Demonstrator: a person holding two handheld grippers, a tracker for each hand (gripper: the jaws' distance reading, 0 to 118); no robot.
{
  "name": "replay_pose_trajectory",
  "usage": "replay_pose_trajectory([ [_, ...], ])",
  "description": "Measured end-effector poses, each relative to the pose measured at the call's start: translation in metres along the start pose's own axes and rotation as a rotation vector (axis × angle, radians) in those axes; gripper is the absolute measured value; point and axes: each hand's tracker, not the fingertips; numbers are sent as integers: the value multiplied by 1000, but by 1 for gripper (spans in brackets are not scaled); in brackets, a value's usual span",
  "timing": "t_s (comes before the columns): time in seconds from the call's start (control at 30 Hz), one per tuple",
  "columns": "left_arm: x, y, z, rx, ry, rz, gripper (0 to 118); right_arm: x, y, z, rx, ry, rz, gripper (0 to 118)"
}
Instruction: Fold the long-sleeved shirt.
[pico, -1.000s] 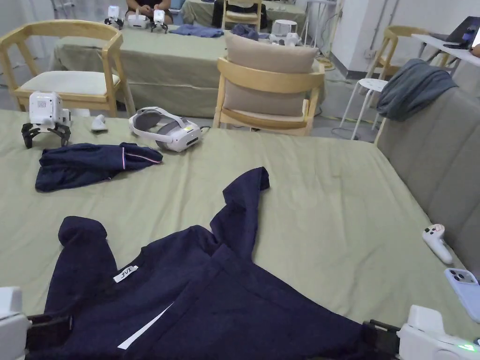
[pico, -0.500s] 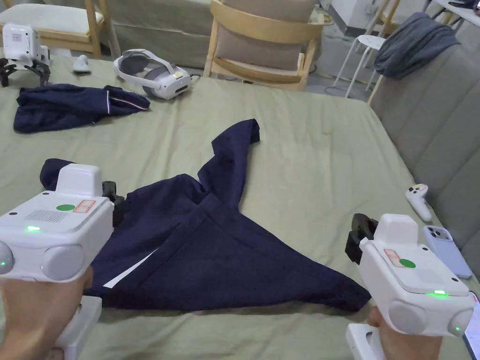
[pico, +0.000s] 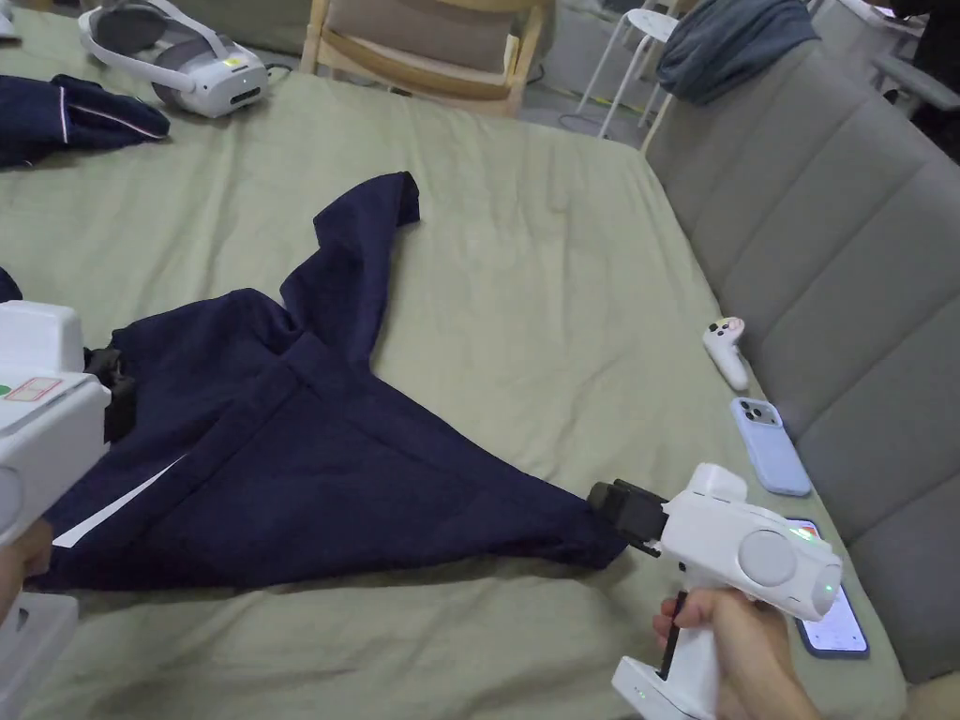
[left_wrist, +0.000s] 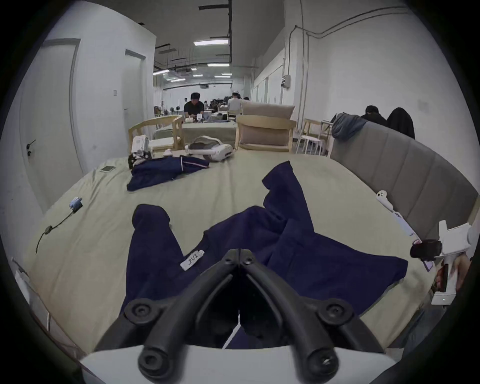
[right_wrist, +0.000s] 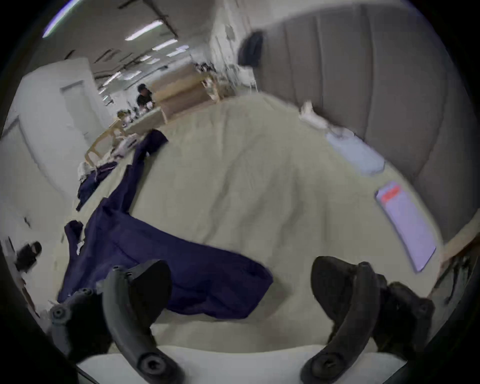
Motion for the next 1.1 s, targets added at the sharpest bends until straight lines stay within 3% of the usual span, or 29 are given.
replay_pose_trajectory([
  [0.03,-1,-1,-5,-13,-4,1,4,9,-4,-8,-2,-9,-85,99],
  [0.13,0,-8,-15,-43,-9,6,4,20,-2,-24,-25,-28,-173,83],
  [0.2,4,-9,-11,-50,-10,4,4,17,-10,-11,2,30,-259,75],
  [0.27,3,-9,-14,-58,-10,6,4,16,-13,-5,7,56,-304,53],
  [0.3,2,-9,-16,-61,-7,6,4,36,-6,-30,-56,85,-300,36],
  [0.33,3,-11,-16,-65,-4,8,4,38,-1,-34,-50,102,-254,12],
  [0.37,2,-12,-18,-69,-6,14,4,38,3,-34,-48,94,-225,6],
  [0.53,-2,-18,-38,-103,-19,22,4,27,-3,-28,29,67,-129,1],
  [0.57,-4,-16,-44,-108,-23,21,6,21,-6,-20,43,66,-112,1],
  [0.6,-3,-13,-49,-118,-29,19,15,20,-6,-19,47,69,-101,1],
  [0.7,-10,12,-87,-193,-71,25,96,14,-2,-13,66,49,-66,1],
  [0.73,-7,23,-101,-220,-78,24,111,11,-1,-11,69,49,-52,1],
  [0.93,-2,94,-215,-270,-115,-101,109,10,6,-19,66,49,-27,1],
  [1.1,13,113,-285,-408,-277,-229,107,13,11,-30,54,54,-31,1],
])
